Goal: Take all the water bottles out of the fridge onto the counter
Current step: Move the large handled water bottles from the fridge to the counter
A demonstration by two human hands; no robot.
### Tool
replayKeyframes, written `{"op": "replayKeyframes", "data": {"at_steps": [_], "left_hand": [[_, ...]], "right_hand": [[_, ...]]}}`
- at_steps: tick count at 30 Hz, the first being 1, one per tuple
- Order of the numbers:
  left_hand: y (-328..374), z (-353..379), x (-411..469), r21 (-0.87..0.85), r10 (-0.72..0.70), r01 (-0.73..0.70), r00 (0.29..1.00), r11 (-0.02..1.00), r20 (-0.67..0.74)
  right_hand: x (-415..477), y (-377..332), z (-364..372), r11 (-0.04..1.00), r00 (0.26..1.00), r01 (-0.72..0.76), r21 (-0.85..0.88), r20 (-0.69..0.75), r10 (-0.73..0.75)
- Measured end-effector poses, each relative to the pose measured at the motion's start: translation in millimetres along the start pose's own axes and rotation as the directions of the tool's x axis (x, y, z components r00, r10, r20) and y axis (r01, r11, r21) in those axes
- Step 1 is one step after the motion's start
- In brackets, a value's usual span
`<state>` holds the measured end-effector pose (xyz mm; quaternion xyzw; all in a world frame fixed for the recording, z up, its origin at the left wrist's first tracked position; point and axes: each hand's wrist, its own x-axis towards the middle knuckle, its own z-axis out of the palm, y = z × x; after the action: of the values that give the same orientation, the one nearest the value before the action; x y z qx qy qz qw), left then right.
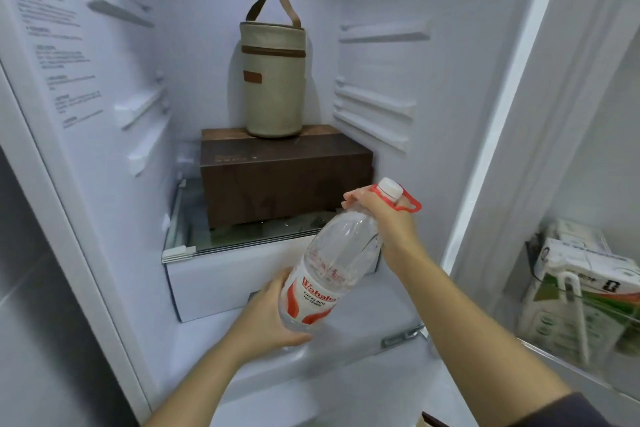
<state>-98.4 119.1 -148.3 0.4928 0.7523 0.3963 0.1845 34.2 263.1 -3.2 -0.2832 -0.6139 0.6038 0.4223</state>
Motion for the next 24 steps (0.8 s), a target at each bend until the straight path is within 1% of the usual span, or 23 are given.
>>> {"op": "replayKeyframes", "data": {"at_steps": [3,4,5,7,9,10,13,15,17,21,24], "left_hand": [[-2,2,2,-0.014,-0.01,0.01,1.0,1.0,0.004],[-3,2,3,-0.022,-0.011,0.011,1.0,1.0,0.008],[-2,2,3,-0.03,-0.007,0.008,1.0,1.0,0.013],[-1,2,1,-0.037,0.005,-0.004,1.0,0.999,0.009],[-5,5,-5,-0.049,0.011,-0.013,0.999,0.999,-0.04],[-8,9,-9,-0.068,-0.002,-0.003,0.997,0.998,-0.08],[-23,27,-17,-0.115,-0.06,0.04,0.982,0.993,-0.178],[-25,33,-14,-0.134,-0.073,0.046,0.976,0.99,-0.204],[-24,33,-9,-0.144,-0.076,0.042,0.968,0.989,-0.239],[-19,33,-10,-0.185,-0.096,0.038,0.944,0.982,-0.316],[-24,37,-13,-0.203,-0.115,0.049,0.938,0.978,-0.326]], "right_hand": [[1,2,3,0.999,0.999,-0.024,-0.023,-0.027,0.023],[1,3,3,0.999,1.0,-0.021,-0.034,-0.013,0.02],[2,4,1,0.999,1.0,-0.006,-0.035,0.027,0.007],[4,3,-4,1.0,0.984,0.02,-0.022,0.178,-0.016],[5,2,-9,1.0,0.948,0.011,-0.028,0.318,-0.002],[5,3,-10,0.999,0.937,0.01,-0.039,0.35,0.005],[1,4,-2,0.994,0.942,0.075,-0.081,0.334,-0.044],[-4,4,7,0.982,0.95,0.139,-0.128,0.297,-0.096],[-8,2,14,0.975,0.954,0.163,-0.152,0.274,-0.117],[-13,1,21,0.975,0.939,0.197,-0.108,0.307,-0.156],[-15,7,22,0.975,0.941,0.215,-0.055,0.279,-0.192]]}}
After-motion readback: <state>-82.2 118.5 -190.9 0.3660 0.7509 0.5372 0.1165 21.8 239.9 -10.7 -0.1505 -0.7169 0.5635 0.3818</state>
